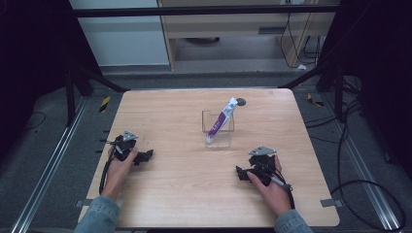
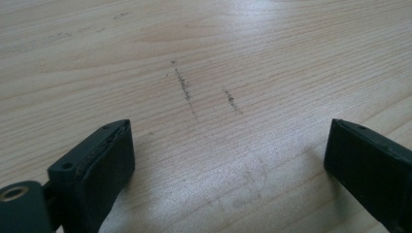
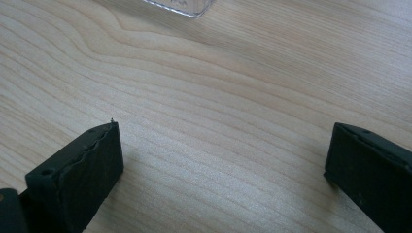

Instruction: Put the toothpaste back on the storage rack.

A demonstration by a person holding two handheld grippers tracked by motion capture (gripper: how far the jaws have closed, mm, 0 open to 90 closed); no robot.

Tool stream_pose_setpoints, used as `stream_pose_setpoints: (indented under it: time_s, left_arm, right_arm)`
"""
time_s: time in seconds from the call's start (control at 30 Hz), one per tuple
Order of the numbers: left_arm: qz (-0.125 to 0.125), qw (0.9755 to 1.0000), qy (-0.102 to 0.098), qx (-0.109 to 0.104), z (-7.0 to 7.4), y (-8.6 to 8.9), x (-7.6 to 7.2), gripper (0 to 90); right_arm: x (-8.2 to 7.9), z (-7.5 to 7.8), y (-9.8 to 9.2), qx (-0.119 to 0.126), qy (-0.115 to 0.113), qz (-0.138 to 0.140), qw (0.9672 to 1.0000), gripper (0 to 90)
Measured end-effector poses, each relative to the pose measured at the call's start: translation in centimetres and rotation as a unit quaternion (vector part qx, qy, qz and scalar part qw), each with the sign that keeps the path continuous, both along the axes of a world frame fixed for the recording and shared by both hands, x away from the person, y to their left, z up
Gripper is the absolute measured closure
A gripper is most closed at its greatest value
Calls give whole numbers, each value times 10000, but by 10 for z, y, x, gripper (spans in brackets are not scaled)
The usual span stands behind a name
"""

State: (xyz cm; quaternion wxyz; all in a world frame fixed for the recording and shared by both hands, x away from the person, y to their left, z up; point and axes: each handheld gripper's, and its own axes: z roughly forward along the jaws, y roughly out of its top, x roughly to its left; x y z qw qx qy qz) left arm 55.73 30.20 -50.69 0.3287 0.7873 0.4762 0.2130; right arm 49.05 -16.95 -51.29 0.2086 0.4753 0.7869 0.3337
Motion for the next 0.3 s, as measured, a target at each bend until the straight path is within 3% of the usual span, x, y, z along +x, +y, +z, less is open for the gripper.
stream_pose_setpoints:
  time_s: [0.3]
  left_arm:
    - [24,10000,58,18,0,0,0,0]
  right_arm:
    - [0,0,0,-6,0,-6,10000,6]
